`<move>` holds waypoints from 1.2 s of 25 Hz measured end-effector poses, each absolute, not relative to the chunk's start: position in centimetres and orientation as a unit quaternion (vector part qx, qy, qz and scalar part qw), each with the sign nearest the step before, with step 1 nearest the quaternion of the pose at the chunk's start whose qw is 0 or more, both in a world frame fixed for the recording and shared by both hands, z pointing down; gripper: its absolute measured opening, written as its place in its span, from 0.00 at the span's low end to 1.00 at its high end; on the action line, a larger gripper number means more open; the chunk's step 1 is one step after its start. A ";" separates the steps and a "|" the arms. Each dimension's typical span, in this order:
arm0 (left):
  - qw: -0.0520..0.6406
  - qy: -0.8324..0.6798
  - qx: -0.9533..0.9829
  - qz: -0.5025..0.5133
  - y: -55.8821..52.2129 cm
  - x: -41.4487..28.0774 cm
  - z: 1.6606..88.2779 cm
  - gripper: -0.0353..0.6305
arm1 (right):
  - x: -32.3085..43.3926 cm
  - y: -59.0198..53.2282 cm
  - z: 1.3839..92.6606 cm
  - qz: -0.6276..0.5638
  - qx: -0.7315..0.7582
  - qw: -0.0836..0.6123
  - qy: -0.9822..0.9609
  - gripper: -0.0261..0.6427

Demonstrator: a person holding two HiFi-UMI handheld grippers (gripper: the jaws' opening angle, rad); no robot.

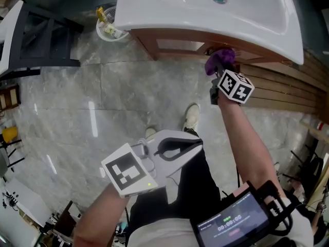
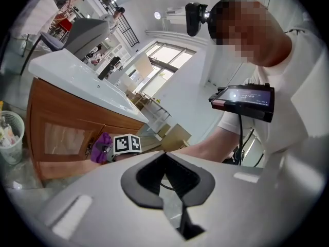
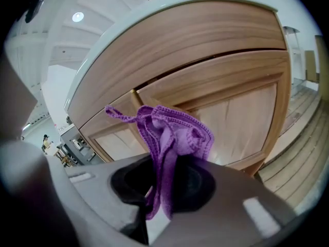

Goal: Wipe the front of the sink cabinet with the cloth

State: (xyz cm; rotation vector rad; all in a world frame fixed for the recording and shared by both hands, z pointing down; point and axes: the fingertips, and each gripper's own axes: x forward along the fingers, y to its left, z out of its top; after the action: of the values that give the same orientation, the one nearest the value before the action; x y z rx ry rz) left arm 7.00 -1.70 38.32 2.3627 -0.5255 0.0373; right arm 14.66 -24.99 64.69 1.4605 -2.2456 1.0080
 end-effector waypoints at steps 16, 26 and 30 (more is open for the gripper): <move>0.356 -0.265 0.896 0.002 2.5 -1.5 38.9 0.06 | -4.1 -22.7 64.9 0.347 0.409 0.158 -0.829 0.16; 0.370 -0.290 0.883 -0.006 4.8 -6.5 40.5 0.06 | -13.9 -20.4 65.7 0.329 0.353 0.181 -0.857 0.16; 0.369 -0.285 0.885 -0.004 4.9 -6.5 40.7 0.06 | -15.2 -19.4 65.9 0.320 0.313 0.198 -0.872 0.16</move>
State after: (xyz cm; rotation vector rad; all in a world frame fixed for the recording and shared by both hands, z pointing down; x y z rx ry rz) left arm -6.47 4.91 40.70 2.2701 -0.7306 -0.0105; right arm -15.19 -19.37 65.87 0.8768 -2.4392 0.8950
